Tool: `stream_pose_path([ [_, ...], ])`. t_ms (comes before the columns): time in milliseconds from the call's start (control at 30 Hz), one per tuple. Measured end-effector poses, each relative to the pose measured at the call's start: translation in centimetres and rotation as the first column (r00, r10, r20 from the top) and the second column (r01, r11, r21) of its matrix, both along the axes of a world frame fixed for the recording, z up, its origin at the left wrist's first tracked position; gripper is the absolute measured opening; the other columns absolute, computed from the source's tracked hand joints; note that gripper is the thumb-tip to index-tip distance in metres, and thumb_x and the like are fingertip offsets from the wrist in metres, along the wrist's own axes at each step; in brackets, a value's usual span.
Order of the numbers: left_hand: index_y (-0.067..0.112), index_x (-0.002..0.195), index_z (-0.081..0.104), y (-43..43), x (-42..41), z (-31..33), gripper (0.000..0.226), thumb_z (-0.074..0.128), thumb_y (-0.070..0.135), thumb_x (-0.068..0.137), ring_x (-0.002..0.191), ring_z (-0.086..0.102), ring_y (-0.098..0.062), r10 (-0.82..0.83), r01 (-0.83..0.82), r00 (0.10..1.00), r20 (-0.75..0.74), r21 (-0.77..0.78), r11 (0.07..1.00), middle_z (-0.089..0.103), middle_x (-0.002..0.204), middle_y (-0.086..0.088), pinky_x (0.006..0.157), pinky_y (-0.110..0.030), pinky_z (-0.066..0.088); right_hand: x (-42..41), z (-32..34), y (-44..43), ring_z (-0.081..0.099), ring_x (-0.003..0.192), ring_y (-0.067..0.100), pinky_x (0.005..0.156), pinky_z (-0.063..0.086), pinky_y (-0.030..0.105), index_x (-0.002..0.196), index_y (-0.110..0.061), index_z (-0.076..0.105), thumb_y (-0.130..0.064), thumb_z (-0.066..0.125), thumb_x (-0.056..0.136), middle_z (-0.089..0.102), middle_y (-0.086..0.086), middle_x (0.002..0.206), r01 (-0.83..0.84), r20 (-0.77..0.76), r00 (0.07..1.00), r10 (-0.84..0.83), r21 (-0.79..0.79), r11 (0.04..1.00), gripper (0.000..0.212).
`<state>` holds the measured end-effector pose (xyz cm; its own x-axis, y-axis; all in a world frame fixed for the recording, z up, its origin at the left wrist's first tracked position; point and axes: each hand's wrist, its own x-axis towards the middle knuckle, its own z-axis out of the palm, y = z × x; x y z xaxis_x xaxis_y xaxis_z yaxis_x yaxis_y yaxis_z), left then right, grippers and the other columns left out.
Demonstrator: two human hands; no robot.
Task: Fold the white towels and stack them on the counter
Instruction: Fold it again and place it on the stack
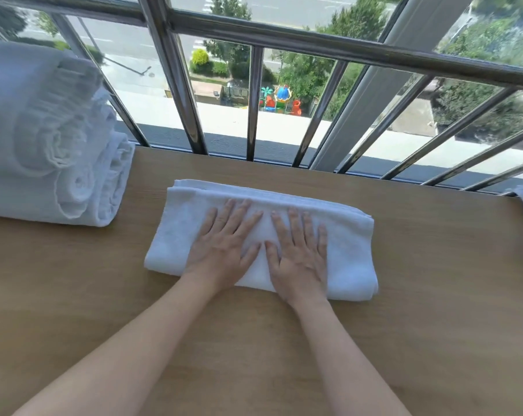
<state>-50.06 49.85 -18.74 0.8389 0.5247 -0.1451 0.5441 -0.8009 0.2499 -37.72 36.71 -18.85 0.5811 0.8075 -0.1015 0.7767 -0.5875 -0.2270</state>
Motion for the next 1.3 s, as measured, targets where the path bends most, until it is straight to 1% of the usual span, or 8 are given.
stream_pose_path([
  [233,0.03,0.155,0.027,6.6,-1.9,0.5,0.059,0.025,0.053,0.101,0.152,0.005,-0.02,0.238,-0.237,0.971,-0.019,0.008,0.971,0.022,0.164,0.002,0.123,-0.041,-0.003,0.6,0.2,-0.3,-0.018,0.151,0.012,0.122,-0.011,0.041,0.157,-0.04,-0.001,-0.052,0.01,0.102,-0.009,-0.009,0.166,-0.026,-0.05,0.998,0.024,-0.036,0.999,0.057],
  [467,0.011,0.102,0.064,8.8,-1.6,1.9,0.02,0.06,0.03,0.097,0.103,0.051,-0.037,0.253,-0.282,0.948,0.191,0.148,0.948,0.061,0.101,-0.013,0.098,-0.045,0.027,1.9,0.3,-1.5,-0.02,0.15,0.012,0.121,-0.013,0.042,0.156,-0.041,-0.006,-0.054,0.01,0.102,-0.012,-0.007,0.166,0.029,-0.025,0.999,-0.03,-0.06,0.998,0.059],
  [667,0.016,0.101,0.066,8.8,-0.3,1.7,0.016,0.063,0.031,0.096,0.096,0.053,-0.034,0.227,-0.317,0.904,0.363,0.212,0.925,0.06,0.096,-0.009,0.092,-0.044,0.028,3.2,-0.2,-3.9,-0.019,0.15,0.011,0.122,-0.012,0.043,0.157,-0.039,-0.004,-0.056,0.01,0.099,-0.01,-0.008,0.166,0.113,0.012,0.994,-0.113,-0.056,0.992,0.062],
  [767,0.022,0.108,0.069,9.2,0.6,1.4,0.019,0.059,0.034,0.098,0.116,0.048,-0.032,0.335,-0.367,0.913,0.234,0.109,0.924,0.057,0.114,-0.006,0.105,-0.045,0.024,3.0,-0.4,-3.8,-0.018,0.151,0.013,0.122,-0.01,0.044,0.157,-0.038,-0.003,-0.056,0.01,0.099,-0.009,-0.007,0.166,0.116,0.009,0.993,-0.116,-0.045,0.992,0.062],
  [867,0.019,0.131,0.059,8.2,0.7,1.5,0.034,0.053,0.033,0.101,0.143,0.028,-0.029,0.482,-0.487,0.859,0.172,-0.017,0.873,0.044,0.145,-0.009,0.119,-0.045,0.01,3.2,-0.2,-3.8,-0.022,0.15,0.012,0.122,-0.011,0.044,0.156,-0.039,-0.009,-0.057,0.005,0.098,-0.015,-0.007,0.165,0.118,0.0,0.993,-0.118,-0.079,0.99,0.063],
  [1000,0.018,0.147,0.045,1.9,1.4,2.5,0.044,0.04,0.032,0.105,0.153,0.016,-0.025,0.23,-0.25,0.925,0.302,0.028,0.968,0.032,0.161,-0.006,0.123,-0.04,0.003,2.4,0.3,-2.9,-0.018,0.151,0.014,0.121,-0.012,0.045,0.158,-0.031,-0.003,-0.049,0.008,0.099,-0.009,-0.004,0.167,0.185,-0.015,0.982,-0.186,-0.042,0.982,0.063],
  [1133,0.039,0.158,0.002,-2.7,1.7,0.8,0.059,0.016,0.052,0.102,0.153,-0.013,-0.015,0.047,-0.048,0.999,-0.025,-0.044,0.998,-0.014,0.165,0.009,0.121,-0.037,-0.016,1.1,0.4,-1.6,-0.013,0.152,0.016,0.121,-0.009,0.05,0.159,-0.026,0.004,-0.044,0.016,0.1,-0.003,-0.004,0.167,0.168,0.006,0.986,-0.168,0.008,0.986,0.063],
  [1300,0.044,0.153,-0.021,0.8,0.5,-0.3,0.067,0.006,0.066,0.095,0.148,-0.029,-0.013,0.19,-0.186,0.974,-0.12,0.049,0.981,-0.027,0.162,0.013,0.12,-0.041,-0.019,3.5,-0.7,-3.6,-0.024,0.15,0.016,0.122,-0.007,0.052,0.157,-0.037,-0.008,-0.054,0.01,0.099,-0.017,-0.007,0.165,0.228,0.004,0.974,-0.229,-0.081,0.97,0.063],
])
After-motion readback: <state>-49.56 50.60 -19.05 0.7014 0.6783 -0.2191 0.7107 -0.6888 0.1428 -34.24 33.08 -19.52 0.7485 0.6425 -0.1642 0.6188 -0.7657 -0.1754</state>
